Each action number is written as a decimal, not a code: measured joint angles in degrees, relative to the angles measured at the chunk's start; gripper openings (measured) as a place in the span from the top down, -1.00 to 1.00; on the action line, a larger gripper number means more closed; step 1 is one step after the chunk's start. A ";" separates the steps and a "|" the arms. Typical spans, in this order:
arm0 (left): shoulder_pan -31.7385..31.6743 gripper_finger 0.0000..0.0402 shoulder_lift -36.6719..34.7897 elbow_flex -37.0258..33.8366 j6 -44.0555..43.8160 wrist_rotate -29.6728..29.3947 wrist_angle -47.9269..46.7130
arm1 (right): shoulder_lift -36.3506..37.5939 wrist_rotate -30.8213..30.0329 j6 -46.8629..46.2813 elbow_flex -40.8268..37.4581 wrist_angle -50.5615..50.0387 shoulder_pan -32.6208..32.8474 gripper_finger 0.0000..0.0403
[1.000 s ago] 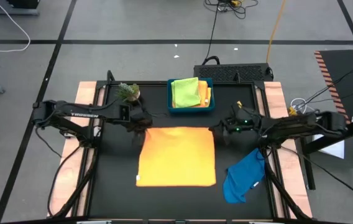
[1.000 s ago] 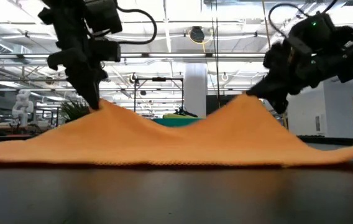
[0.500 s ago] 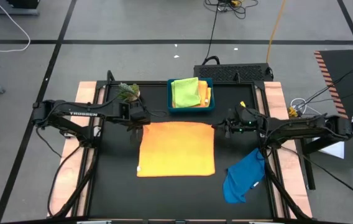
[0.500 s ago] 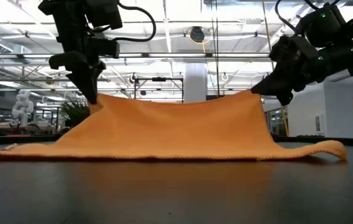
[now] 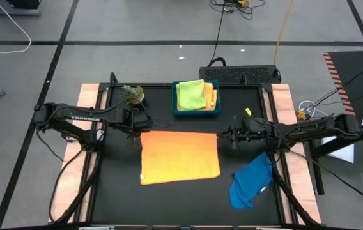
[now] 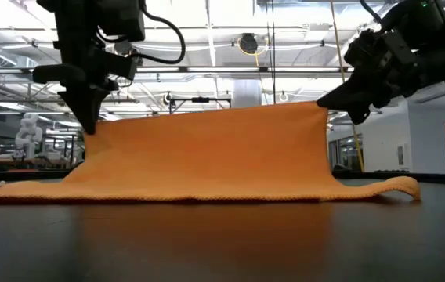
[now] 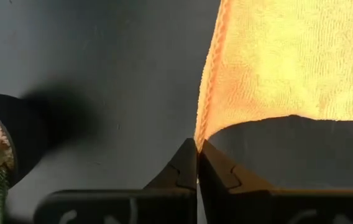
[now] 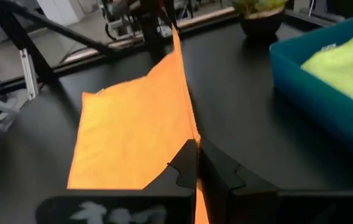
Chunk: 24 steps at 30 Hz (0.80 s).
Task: Fold microfiber towels
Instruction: Fold the orange microfiber cloth
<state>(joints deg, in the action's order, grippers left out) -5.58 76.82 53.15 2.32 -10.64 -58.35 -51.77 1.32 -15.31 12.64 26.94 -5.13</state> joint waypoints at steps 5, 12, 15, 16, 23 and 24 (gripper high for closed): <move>0.44 0.95 0.00 0.00 0.14 -0.52 -0.16 | 0.00 -0.04 1.01 0.00 2.98 0.00 1.00; 0.48 0.97 0.02 4.24 -1.11 -12.80 -2.09 | 0.00 -4.75 4.78 1.52 3.62 -0.80 1.00; 0.61 0.96 0.00 7.31 -1.13 -13.94 -1.95 | 0.02 -4.64 5.56 2.76 2.77 -0.88 1.00; 0.80 0.97 0.00 8.04 -1.10 -13.18 -1.99 | 0.02 -4.60 5.69 2.90 2.53 -0.78 1.00; 4.61 0.97 0.00 8.14 -1.52 -7.71 -2.09 | 0.00 -4.30 5.70 3.02 -2.40 3.06 1.00; 5.22 0.98 0.00 7.54 -1.82 -7.23 -2.13 | -0.04 -4.31 5.65 3.02 -2.98 3.84 1.00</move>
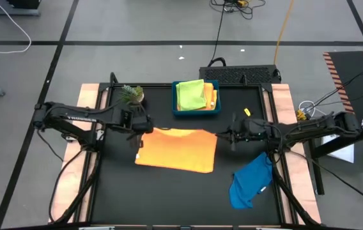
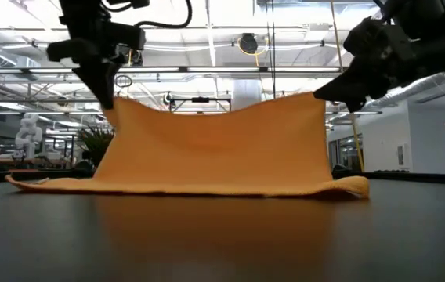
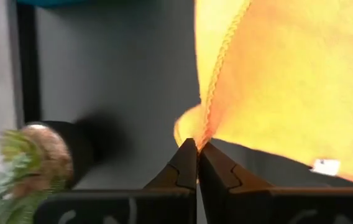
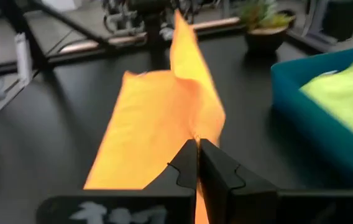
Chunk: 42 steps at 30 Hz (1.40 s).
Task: Fold microfiber towels
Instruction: Fold the orange microfiber cloth
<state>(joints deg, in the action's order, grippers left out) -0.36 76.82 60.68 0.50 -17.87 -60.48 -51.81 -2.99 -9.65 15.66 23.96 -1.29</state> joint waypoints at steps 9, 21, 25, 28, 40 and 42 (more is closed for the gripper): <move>4.36 0.98 0.00 -6.89 -6.04 2.17 0.29 | -5.12 -0.31 -3.28 0.00 0.26 9.25 1.00; 11.19 0.97 0.09 -7.36 -12.34 7.06 0.99 | -14.34 -1.70 -6.48 0.00 8.58 16.97 1.00; 13.27 0.94 1.38 -7.36 -13.32 7.12 2.96 | -16.43 -1.72 -8.18 0.00 8.97 17.78 1.00; 14.27 0.97 3.60 -7.36 -13.04 7.70 4.45 | -18.34 -1.72 -9.62 0.00 9.36 18.27 1.00; 14.54 0.96 10.09 -7.41 -14.13 10.78 3.99 | -26.87 -1.37 -10.73 0.00 17.38 21.35 1.00; 14.54 0.98 10.32 -7.41 -14.75 10.98 4.01 | -27.94 -1.31 -10.73 0.00 18.59 21.65 1.00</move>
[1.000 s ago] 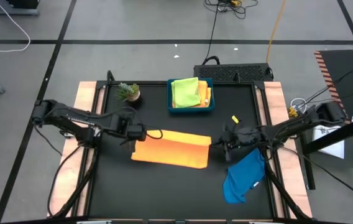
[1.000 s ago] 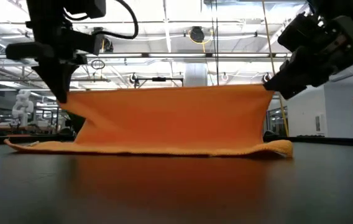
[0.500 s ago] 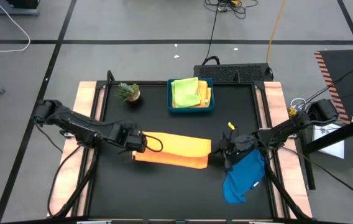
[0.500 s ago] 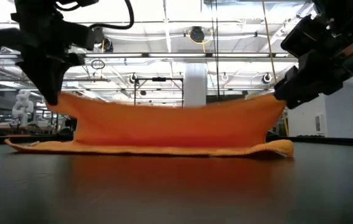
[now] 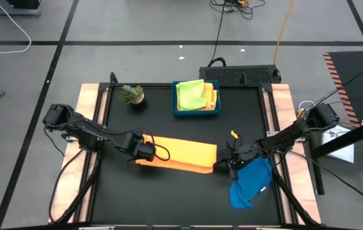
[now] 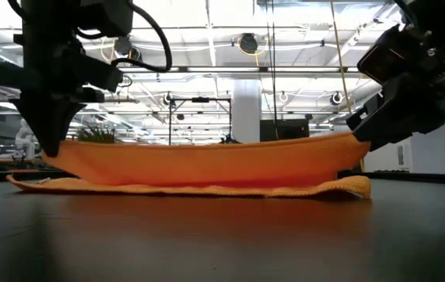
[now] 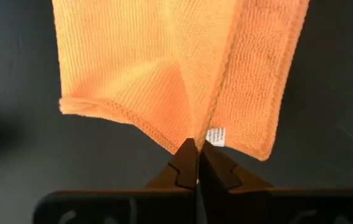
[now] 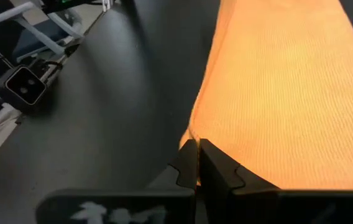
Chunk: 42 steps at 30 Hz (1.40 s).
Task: Fold microfiber towels
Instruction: Fold the orange microfiber cloth
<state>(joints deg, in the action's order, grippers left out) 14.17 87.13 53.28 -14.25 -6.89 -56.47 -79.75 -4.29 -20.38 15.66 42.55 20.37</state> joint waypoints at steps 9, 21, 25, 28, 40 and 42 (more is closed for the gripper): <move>0.00 0.60 -0.09 0.00 -2.23 0.41 -0.02 | -1.98 5.21 -1.20 -0.02 4.15 0.39 0.79; -0.43 0.16 -2.10 3.30 -6.92 -6.44 -7.76 | -1.37 1.52 -1.16 -0.02 4.04 -1.79 0.37; -0.89 0.15 -5.66 2.73 -7.37 -11.97 -5.41 | -1.37 1.14 -1.07 -0.02 3.93 -4.18 0.37; -2.54 0.15 -7.66 0.45 -5.96 -13.78 -0.36 | -1.37 1.16 -0.01 0.19 3.82 -5.07 0.37; -18.30 0.15 -8.87 -9.01 7.93 -0.41 20.42 | -1.39 0.08 2.31 3.44 -4.64 -5.38 0.37; -20.51 0.15 -8.70 -9.02 7.66 1.63 22.73 | -1.39 -0.33 3.12 3.68 -4.57 -5.38 0.37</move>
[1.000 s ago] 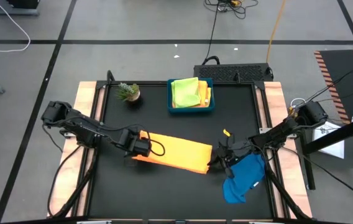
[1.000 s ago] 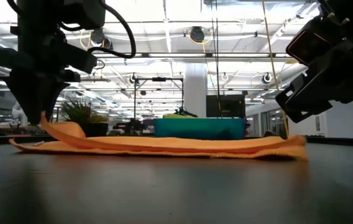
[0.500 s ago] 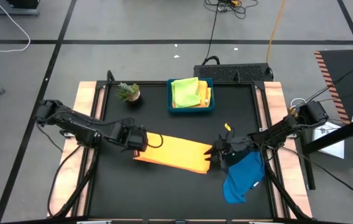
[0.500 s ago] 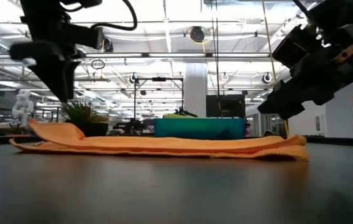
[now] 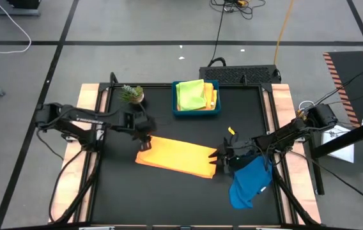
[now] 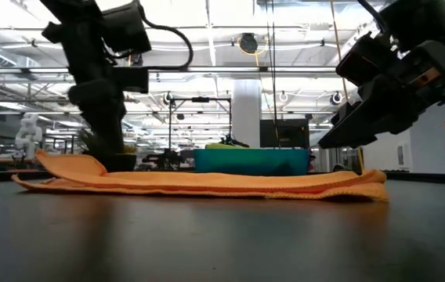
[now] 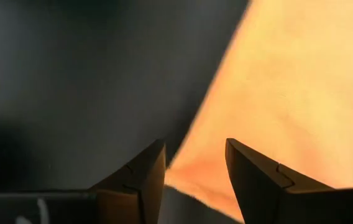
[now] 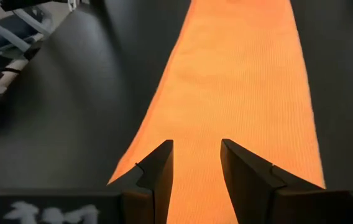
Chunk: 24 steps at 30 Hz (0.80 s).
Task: Fold microfiber towels
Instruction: Fold the orange microfiber cloth
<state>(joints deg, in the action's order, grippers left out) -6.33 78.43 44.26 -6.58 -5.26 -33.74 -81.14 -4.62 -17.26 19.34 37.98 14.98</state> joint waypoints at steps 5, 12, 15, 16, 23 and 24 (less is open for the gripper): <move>-0.94 0.15 2.62 -0.03 0.08 -0.05 -1.59 | -1.50 -3.23 1.86 0.04 1.31 -0.10 0.37; -0.94 0.15 5.93 -0.02 -0.55 -2.42 -2.01 | -10.82 -4.09 3.46 4.63 0.77 -2.33 0.42; -1.23 0.15 6.84 -0.01 -2.32 -6.46 -3.77 | -14.14 -4.04 3.44 6.07 -0.08 -3.09 0.46; -1.47 0.15 7.02 -0.01 -3.35 -8.28 -5.18 | -15.10 -3.92 3.45 6.38 -0.39 -3.29 0.47; -3.77 0.15 6.84 -0.07 -8.80 -14.46 -10.98 | -17.20 -3.36 2.97 6.59 -0.22 -3.30 0.56; -3.97 0.15 6.84 -0.06 -8.85 -14.29 -10.61 | -17.20 -3.32 2.94 6.59 -0.32 -3.30 0.57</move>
<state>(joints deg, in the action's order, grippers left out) -10.31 85.27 44.20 -15.43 -19.55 -44.35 -98.35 -7.94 -14.33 25.93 37.66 11.68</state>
